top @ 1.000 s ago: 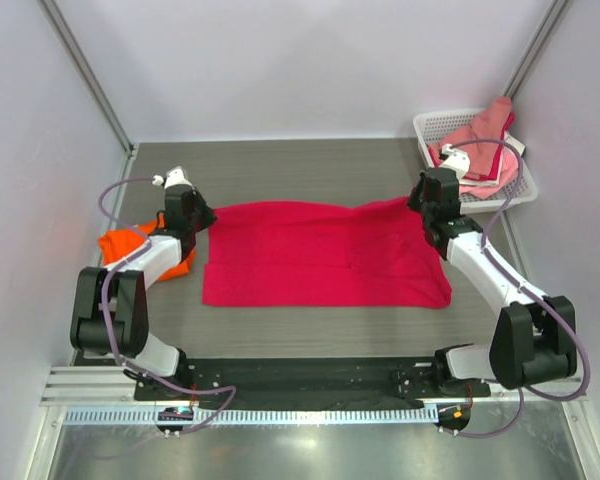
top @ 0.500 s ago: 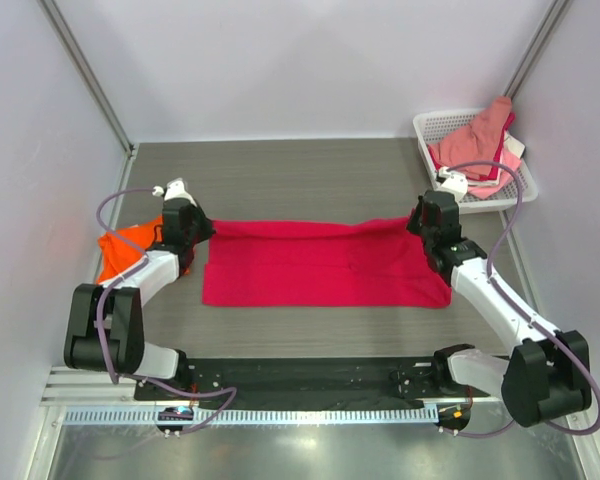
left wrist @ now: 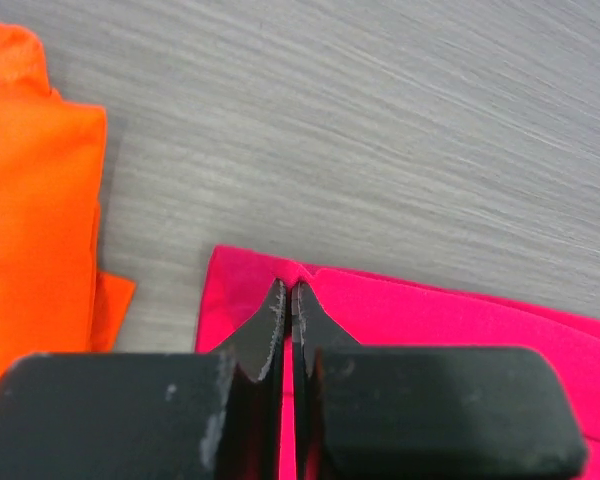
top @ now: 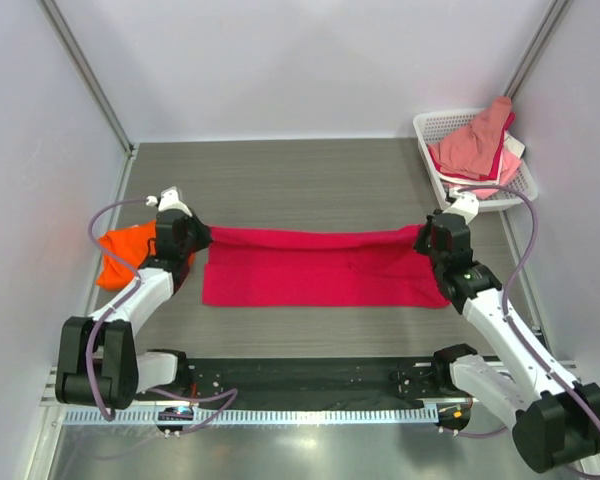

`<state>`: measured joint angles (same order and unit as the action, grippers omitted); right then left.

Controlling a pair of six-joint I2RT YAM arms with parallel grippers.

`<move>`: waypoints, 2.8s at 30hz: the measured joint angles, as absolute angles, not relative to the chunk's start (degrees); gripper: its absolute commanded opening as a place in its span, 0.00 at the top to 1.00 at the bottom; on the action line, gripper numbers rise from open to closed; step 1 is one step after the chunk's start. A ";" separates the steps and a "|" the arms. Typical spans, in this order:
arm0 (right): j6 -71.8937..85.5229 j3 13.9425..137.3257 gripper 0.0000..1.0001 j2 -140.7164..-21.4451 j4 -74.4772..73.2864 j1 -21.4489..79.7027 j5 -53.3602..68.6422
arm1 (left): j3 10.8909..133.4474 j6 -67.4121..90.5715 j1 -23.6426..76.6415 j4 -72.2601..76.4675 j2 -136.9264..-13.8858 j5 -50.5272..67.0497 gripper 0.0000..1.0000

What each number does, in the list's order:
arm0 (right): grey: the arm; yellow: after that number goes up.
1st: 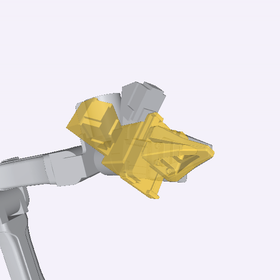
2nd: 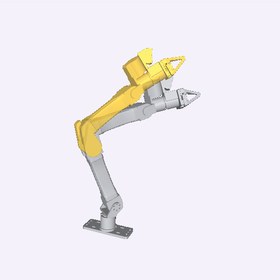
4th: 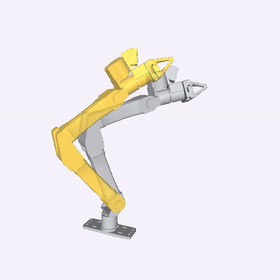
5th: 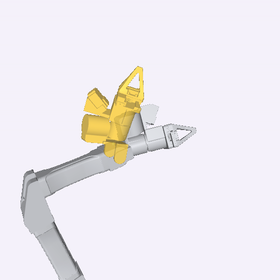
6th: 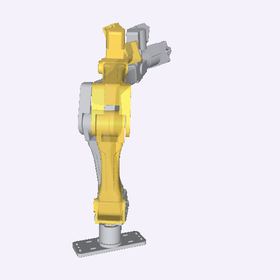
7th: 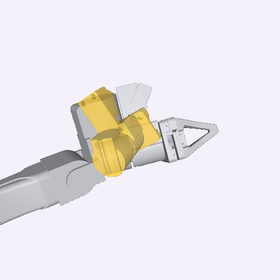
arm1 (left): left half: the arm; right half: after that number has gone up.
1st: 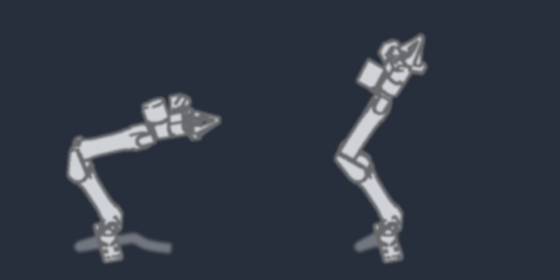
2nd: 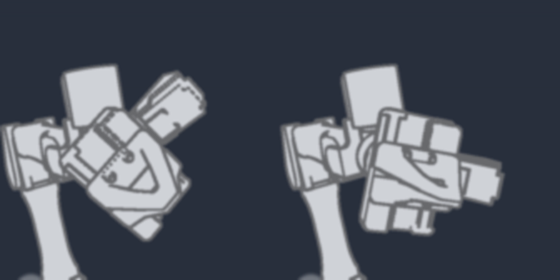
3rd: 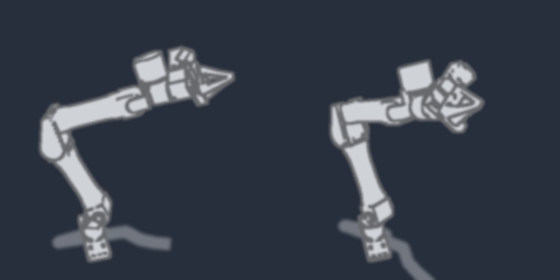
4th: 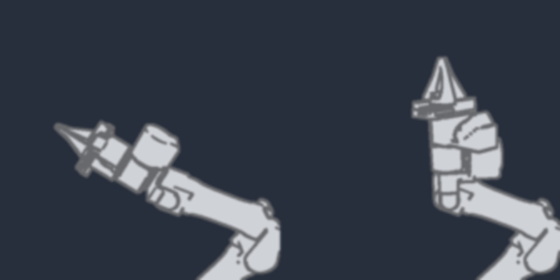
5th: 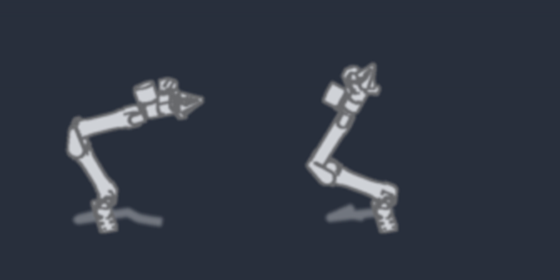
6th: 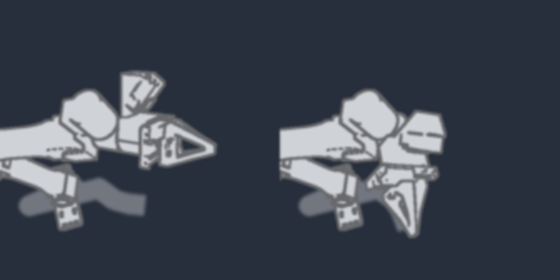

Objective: Fold and stack the t-shirts
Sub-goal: Fold the tshirt

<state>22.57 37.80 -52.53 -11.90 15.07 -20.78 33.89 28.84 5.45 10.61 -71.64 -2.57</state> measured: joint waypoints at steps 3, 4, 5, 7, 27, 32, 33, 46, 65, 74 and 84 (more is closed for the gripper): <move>24.01 35.73 0.99 -49.19 -12.93 15.22 -20.16 | 32.47 29.95 5.45 8.80 -69.28 -3.03 0.99; 24.49 34.74 0.98 -47.92 -13.26 15.27 -19.97 | 31.73 30.20 5.45 8.51 -68.36 -3.27 0.98; 25.02 33.67 0.92 -46.59 -13.37 15.27 -19.73 | 30.83 30.63 5.45 8.14 -67.24 -3.49 0.96; 26.46 31.27 0.61 -43.77 -14.09 15.27 -19.33 | 28.71 31.09 5.45 7.44 -64.97 -3.99 0.77; 23.46 38.17 0.38 -64.01 -14.35 15.31 -5.43 | 33.32 44.91 5.37 -8.47 -55.46 -5.93 0.18; 22.31 41.93 0.38 -73.03 -14.06 15.33 -3.66 | 41.28 44.51 8.29 -10.87 -64.99 -0.40 0.16; 22.11 42.72 0.38 -74.50 -13.82 15.33 -3.51 | 42.09 44.40 9.78 -11.11 -66.04 -0.25 0.16; 21.04 46.46 0.40 -87.90 -9.37 15.33 2.46 | 58.33 44.38 29.21 -11.79 -86.85 0.91 0.17; 22.04 40.29 0.93 -79.40 -7.20 17.43 8.36 | 73.47 45.06 36.21 -0.05 -113.58 16.25 0.22; 25.10 35.46 0.44 -68.38 -9.85 18.02 10.35 | 75.00 44.29 38.11 4.95 -115.24 21.10 0.22; 25.50 41.98 0.49 -73.21 -11.40 15.49 1.41 | 76.62 44.31 39.03 6.63 -116.86 22.72 0.23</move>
<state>25.50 41.98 -73.21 -11.40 15.49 1.41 76.62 44.31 39.03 6.63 -116.86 22.72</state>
